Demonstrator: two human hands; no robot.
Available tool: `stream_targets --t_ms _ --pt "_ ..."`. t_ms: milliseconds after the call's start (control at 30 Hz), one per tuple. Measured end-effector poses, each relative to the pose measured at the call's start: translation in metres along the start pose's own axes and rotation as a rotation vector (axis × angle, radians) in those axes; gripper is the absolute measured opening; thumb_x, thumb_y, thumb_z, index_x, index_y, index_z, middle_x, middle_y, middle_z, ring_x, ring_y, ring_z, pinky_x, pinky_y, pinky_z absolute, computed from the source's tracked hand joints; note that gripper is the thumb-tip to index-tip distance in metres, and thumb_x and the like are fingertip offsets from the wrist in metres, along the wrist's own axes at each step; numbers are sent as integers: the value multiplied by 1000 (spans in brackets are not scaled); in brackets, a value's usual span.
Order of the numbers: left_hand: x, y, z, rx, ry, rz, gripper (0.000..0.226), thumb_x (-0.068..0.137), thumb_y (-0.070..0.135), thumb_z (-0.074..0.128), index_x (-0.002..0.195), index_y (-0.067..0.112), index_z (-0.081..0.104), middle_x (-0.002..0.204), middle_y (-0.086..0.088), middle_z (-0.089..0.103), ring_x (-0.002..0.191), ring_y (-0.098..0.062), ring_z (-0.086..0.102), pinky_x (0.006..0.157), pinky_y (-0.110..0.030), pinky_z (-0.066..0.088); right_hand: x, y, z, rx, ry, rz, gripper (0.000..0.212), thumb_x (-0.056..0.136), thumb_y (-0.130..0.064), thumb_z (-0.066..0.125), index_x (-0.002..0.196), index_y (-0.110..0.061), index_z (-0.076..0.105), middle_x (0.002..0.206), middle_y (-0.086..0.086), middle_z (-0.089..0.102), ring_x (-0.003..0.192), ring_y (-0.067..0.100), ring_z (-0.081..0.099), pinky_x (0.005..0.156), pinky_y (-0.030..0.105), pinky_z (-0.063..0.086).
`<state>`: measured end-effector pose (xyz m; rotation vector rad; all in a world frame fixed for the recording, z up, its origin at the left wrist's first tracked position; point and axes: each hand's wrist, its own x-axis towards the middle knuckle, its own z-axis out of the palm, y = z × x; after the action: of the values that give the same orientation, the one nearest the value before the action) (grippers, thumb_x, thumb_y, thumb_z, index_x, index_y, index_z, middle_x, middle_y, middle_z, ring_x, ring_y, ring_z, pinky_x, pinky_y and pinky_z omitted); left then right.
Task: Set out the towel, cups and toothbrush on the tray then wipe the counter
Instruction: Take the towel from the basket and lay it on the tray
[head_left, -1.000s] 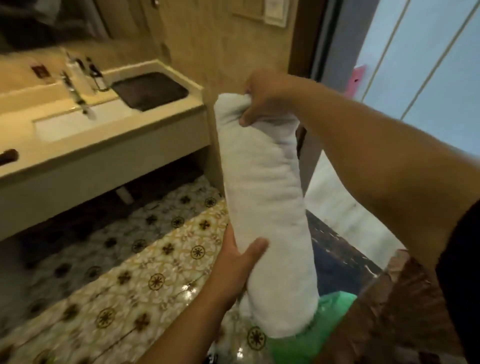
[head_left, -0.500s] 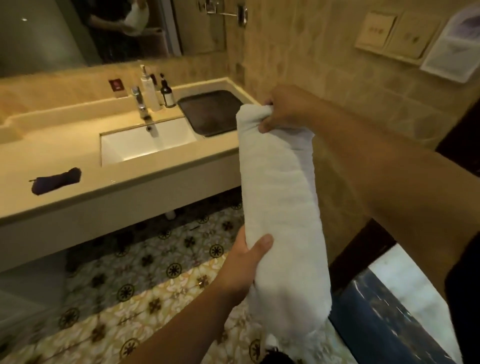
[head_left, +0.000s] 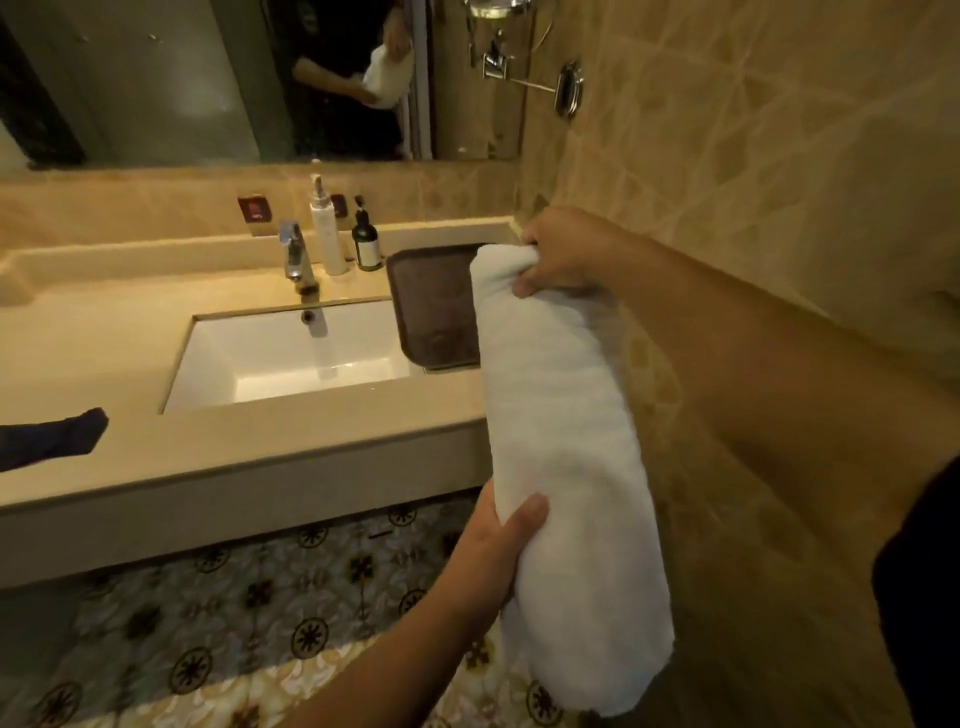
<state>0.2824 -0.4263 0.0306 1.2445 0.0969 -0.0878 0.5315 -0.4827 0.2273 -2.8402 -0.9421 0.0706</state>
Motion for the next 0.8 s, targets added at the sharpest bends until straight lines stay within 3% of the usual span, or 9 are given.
stream_targets --t_ms 100,200,300,500,667,800 --pt "48 5 -7 -28 24 -7 55 90 41 66 141 22 53 134 -11 66 123 -33 62 101 -55 51 46 17 1 -15 -10 -14 31 74 -40 79 92 -18 67 83 3 62 76 23 56 65 35 44" --pt "94 4 -18 -50 -7 -4 40 95 38 65 134 34 58 136 -10 64 125 -34 61 101 -56 50 90 34 7 9 -10 -11 28 75 -40 79 91 -20 67 83 2 63 73 19 55 59 32 39" --pt "140 2 -35 -33 31 -15 52 91 43 69 138 29 54 137 -9 64 126 -33 60 104 -58 47 136 53 16 11 -13 -3 26 74 -39 79 90 -22 67 84 1 64 74 20 56 60 32 38" --pt "241 9 -77 24 12 -35 67 87 50 70 142 18 49 136 -9 64 126 -30 61 106 -57 46 240 91 35 11 -13 42 33 71 -41 80 94 -19 71 82 -1 64 71 18 55 59 31 42" --pt "313 23 -112 2 -39 -69 59 94 46 65 146 28 43 138 2 63 125 -18 62 100 -38 54 322 119 50 13 -18 108 43 67 -43 82 100 -18 70 89 1 66 71 16 55 63 33 45" --pt "366 31 -131 -38 -41 -93 67 89 54 67 146 26 45 139 2 63 128 -20 59 108 -47 47 379 138 65 14 -17 126 44 72 -43 80 106 -19 69 89 1 63 70 15 53 66 35 47"
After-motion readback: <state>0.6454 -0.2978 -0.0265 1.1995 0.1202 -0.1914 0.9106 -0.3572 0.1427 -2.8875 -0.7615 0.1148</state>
